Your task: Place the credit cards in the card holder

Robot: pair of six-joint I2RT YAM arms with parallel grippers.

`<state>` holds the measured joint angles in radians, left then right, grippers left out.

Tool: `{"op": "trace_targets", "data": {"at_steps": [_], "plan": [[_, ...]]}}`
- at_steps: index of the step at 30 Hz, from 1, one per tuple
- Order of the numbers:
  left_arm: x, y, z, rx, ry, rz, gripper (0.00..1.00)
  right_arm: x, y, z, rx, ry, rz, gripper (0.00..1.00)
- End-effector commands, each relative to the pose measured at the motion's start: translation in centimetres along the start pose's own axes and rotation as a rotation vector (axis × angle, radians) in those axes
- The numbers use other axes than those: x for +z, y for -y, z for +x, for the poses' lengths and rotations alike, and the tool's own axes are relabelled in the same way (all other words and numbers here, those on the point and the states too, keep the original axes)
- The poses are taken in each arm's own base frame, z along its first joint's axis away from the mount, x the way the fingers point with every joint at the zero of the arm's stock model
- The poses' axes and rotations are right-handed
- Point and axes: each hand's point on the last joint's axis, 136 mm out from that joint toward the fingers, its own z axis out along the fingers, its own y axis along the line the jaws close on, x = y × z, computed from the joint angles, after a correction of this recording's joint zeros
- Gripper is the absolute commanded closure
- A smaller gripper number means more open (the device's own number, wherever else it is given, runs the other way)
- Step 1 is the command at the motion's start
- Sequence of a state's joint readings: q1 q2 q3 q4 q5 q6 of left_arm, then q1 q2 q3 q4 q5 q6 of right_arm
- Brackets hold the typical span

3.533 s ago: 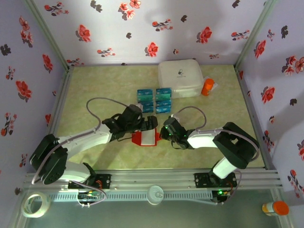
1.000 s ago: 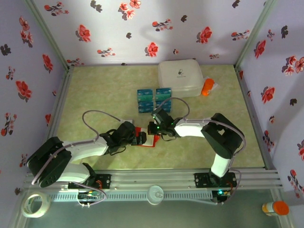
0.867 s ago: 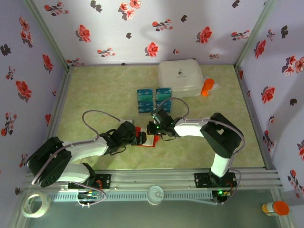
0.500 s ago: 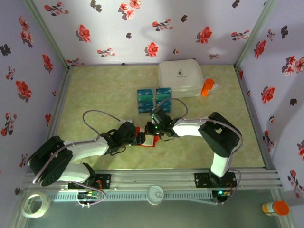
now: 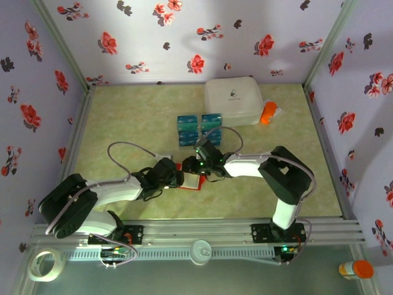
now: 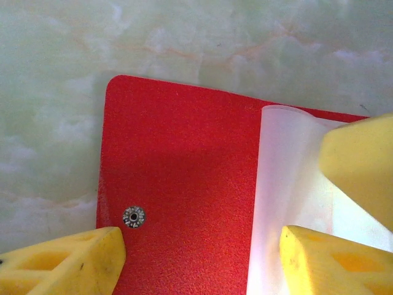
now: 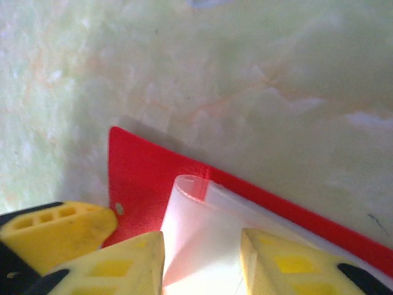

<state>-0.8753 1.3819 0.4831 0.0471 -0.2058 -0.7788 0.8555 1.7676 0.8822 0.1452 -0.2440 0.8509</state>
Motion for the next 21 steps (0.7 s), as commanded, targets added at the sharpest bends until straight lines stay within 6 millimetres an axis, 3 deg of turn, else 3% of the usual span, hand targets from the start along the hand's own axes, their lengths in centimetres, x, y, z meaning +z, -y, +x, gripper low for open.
{"op": "trace_targets", "data": {"at_steps": [1,14,21], "plan": [[1.1,-1.4,3.6,0.015,-0.118,-0.027,0.31,-1.4,-0.4,-0.6,0.004,0.035,-0.009,0.52],[1.0,-1.6,3.6,0.008,-0.109,-0.021,0.32,-0.5,0.3,-0.5,0.044,0.036,-0.001,0.42],[0.8,-1.4,3.5,0.004,-0.101,-0.013,0.32,0.4,-0.9,-0.5,0.054,0.004,-0.054,0.41]]}}
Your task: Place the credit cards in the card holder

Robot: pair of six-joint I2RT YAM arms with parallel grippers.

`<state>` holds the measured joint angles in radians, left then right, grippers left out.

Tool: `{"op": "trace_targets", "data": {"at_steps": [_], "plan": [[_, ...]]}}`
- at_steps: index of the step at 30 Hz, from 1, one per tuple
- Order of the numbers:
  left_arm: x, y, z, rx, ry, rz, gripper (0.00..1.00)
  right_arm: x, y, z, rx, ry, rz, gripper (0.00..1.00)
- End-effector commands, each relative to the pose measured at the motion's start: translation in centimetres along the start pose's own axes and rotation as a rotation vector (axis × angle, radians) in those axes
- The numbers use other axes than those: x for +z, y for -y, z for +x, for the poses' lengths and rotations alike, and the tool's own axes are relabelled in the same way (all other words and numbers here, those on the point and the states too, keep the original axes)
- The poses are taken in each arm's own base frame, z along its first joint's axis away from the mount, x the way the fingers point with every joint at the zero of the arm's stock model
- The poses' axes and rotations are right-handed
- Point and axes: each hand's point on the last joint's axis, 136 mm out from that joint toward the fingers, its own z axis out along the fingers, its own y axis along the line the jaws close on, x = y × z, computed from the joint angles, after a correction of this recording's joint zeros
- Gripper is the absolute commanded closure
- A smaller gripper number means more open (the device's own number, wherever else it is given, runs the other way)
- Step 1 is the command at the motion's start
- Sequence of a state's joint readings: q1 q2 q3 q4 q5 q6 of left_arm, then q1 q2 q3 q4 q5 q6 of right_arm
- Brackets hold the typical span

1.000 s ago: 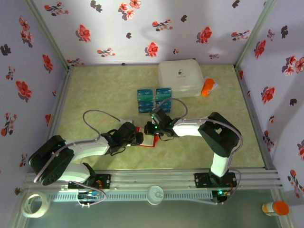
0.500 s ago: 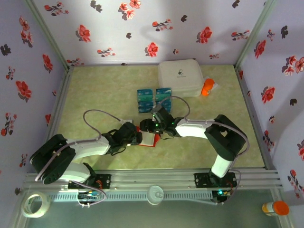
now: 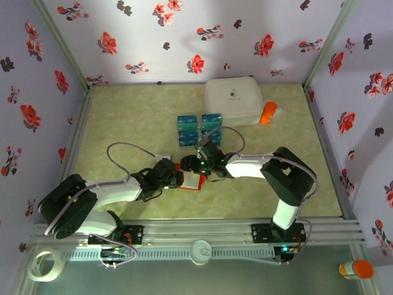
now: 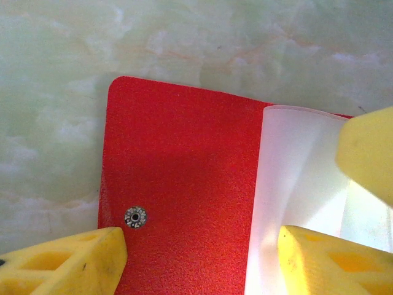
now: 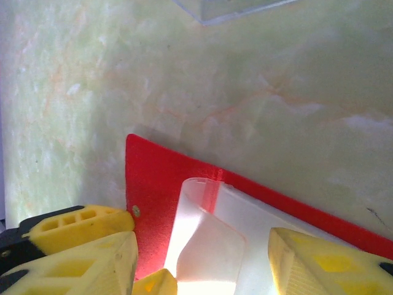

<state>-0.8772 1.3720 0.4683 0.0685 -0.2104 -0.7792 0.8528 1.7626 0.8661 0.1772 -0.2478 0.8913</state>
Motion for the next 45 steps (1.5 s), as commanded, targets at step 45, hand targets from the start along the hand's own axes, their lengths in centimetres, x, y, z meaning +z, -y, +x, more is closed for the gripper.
{"op": "trace_targets", "data": {"at_steps": [45], "plan": [[-8.1,-5.4,-2.7,-0.237,0.164,0.027,0.00,4.0,-6.9,0.1,0.047,-0.031,-0.176,0.40]]}}
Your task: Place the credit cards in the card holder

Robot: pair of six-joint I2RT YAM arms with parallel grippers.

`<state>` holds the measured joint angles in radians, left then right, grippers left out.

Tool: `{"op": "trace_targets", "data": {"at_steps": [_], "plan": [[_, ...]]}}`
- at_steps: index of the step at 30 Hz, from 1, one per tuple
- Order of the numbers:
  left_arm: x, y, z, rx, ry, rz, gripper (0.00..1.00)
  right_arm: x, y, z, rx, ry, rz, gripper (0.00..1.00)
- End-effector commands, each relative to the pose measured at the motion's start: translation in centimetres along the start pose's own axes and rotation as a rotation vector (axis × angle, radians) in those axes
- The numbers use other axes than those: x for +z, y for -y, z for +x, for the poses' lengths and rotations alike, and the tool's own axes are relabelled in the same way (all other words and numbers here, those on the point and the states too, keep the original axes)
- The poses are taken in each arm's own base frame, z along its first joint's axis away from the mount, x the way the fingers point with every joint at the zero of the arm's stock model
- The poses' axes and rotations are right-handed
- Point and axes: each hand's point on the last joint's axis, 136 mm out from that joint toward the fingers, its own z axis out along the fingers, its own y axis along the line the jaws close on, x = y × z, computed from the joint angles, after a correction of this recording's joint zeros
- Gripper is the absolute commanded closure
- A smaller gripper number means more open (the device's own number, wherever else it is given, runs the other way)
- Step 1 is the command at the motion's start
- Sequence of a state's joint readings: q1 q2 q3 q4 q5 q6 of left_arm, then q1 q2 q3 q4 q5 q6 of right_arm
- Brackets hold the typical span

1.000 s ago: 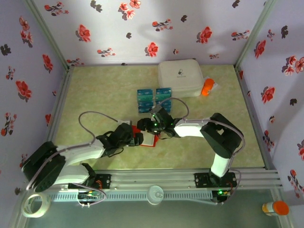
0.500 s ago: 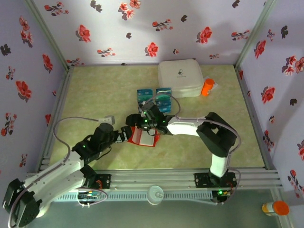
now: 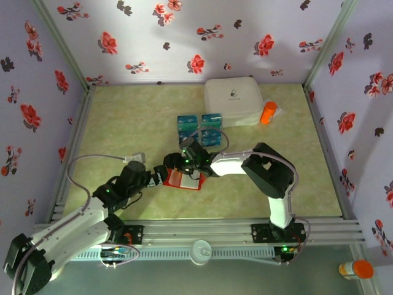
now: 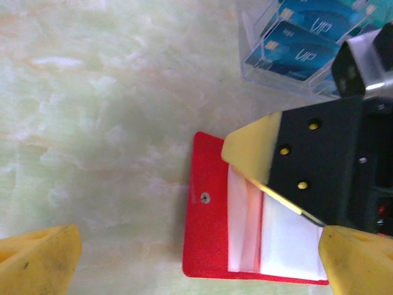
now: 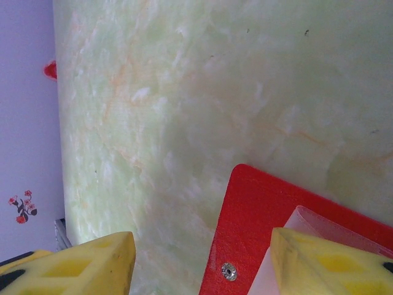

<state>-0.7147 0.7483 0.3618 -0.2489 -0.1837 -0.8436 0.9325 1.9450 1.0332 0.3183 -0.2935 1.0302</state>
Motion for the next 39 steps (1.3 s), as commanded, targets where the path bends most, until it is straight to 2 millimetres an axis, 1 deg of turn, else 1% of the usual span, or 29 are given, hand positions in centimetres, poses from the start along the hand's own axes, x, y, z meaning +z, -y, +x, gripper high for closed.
{"op": "trace_targets", "data": {"at_steps": [1,4,7,11,14,16,18,21,23,25,26,28,31,33,35,39], "plan": [[0.3,-1.0,0.5,-0.015,-0.014,-0.038,0.00,-0.5,-1.4,-0.1,-0.015,-0.004,-0.033,0.39],[0.4,-1.1,0.6,-0.015,-0.022,-0.043,0.00,-1.0,-2.5,-0.7,-0.032,-0.001,-0.052,0.39],[0.3,-1.0,0.6,-0.013,-0.028,-0.046,0.00,-1.6,-3.7,-1.9,-0.043,0.007,-0.079,0.39],[0.5,-0.5,0.3,-0.002,-0.038,-0.049,0.00,-2.3,-5.1,-3.6,-0.051,0.018,-0.116,0.39],[0.7,0.2,0.0,0.011,-0.052,-0.043,0.00,-3.1,-6.3,-4.9,-0.060,0.028,-0.150,0.39],[0.8,0.8,-0.4,0.023,-0.062,-0.046,0.00,-4.1,-6.9,-5.8,-0.063,0.046,-0.168,0.39],[1.0,1.4,-0.8,0.044,-0.070,-0.047,0.00,-5.3,-6.9,-6.2,-0.070,0.067,-0.167,0.39],[1.6,2.5,-1.6,0.083,-0.079,-0.053,0.00,-7.6,-5.6,-6.3,-0.081,0.098,-0.117,0.39],[2.1,3.2,-2.0,0.112,-0.088,-0.057,0.00,-9.1,-3.6,-5.9,-0.086,0.113,-0.047,0.39],[2.8,3.6,-2.2,0.134,-0.106,-0.074,0.00,-10.8,-1.1,-4.9,-0.100,0.121,0.052,0.39],[3.1,3.7,-2.2,0.145,-0.116,-0.085,0.00,-11.6,-0.1,-4.5,-0.114,0.127,0.093,0.39],[3.7,3.5,-2.2,0.166,-0.133,-0.123,0.00,-13.2,2.4,-3.3,-0.141,0.122,0.200,0.39],[4.7,2.8,-1.8,0.184,-0.153,-0.174,0.00,-15.2,5.6,-1.7,-0.166,0.115,0.322,0.39],[5.1,2.2,-1.4,0.193,-0.166,-0.205,0.00,-15.9,7.3,-0.7,-0.174,0.098,0.374,0.39],[5.5,1.6,-1.0,0.209,-0.177,-0.234,0.00,-16.0,8.6,0.2,-0.173,0.073,0.403,0.39],[5.9,-0.3,0.3,0.220,-0.207,-0.299,0.00,-15.0,9.8,1.2,-0.153,0.039,0.397,0.39]]}}
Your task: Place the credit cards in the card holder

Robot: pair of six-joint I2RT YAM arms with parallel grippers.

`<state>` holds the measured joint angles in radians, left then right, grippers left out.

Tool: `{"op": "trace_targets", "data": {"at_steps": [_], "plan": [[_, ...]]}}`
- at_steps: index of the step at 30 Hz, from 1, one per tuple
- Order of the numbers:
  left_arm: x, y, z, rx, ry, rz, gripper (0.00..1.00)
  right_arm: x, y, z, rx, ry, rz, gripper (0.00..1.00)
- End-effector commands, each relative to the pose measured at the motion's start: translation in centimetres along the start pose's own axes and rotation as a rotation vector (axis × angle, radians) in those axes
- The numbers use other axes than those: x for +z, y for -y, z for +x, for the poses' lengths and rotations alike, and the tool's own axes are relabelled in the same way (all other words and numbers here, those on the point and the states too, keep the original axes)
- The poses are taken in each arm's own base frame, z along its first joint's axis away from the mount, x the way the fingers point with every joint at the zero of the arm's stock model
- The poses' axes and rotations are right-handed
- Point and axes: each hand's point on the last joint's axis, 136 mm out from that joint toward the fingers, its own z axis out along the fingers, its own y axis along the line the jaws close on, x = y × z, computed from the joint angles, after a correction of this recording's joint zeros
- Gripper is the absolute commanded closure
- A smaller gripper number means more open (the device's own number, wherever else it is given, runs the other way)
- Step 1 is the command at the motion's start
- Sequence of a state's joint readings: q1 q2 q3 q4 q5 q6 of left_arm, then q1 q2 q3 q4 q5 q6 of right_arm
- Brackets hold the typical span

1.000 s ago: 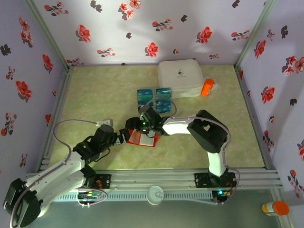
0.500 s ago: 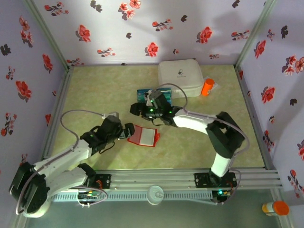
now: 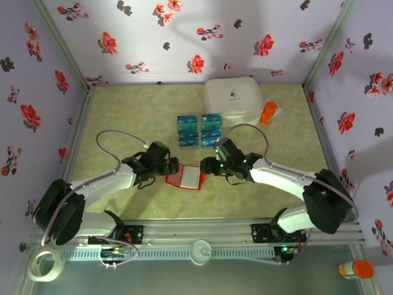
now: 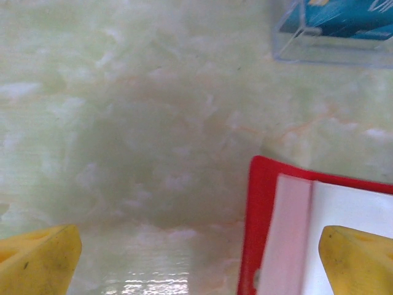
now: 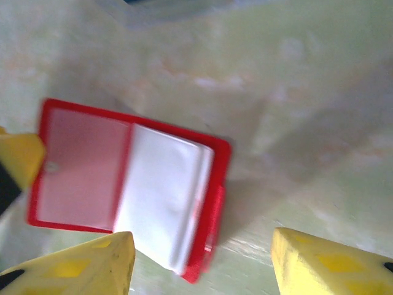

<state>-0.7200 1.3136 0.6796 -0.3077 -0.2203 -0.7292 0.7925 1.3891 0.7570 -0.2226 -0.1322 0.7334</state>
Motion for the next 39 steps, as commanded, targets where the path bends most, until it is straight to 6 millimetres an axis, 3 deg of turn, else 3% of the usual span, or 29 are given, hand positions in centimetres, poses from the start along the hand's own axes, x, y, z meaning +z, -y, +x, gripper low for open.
{"op": "trace_targets", "data": {"at_steps": [1,6,9,16,18,26,35,39], "plan": [[0.7,-1.6,1.1,0.033,-0.020,-0.080,0.00,1.0,1.5,1.1,-0.015,-0.029,0.046,0.40],[1.6,-3.0,2.4,0.001,-0.035,-0.131,0.00,2.8,1.6,1.7,-0.003,-0.059,0.032,0.43],[2.2,-3.4,3.0,-0.010,-0.045,-0.144,0.00,3.4,1.8,1.9,-0.004,-0.068,0.035,0.50],[3.4,-3.6,3.4,0.001,-0.061,-0.165,0.00,3.7,1.8,1.3,0.000,-0.050,0.032,0.93],[3.4,-3.3,3.1,0.002,-0.055,-0.159,0.00,3.6,2.2,1.0,0.007,-0.040,0.043,1.00],[3.5,-1.9,1.7,0.023,-0.037,-0.129,0.00,3.0,4.5,-0.1,0.055,-0.010,0.081,1.00],[3.6,-1.4,1.4,0.040,-0.031,-0.115,0.00,2.8,5.1,0.6,0.081,-0.014,0.083,1.00],[3.4,-1.0,1.1,0.040,-0.027,-0.099,0.00,1.7,4.4,-0.3,0.061,0.010,0.075,0.70]]}}
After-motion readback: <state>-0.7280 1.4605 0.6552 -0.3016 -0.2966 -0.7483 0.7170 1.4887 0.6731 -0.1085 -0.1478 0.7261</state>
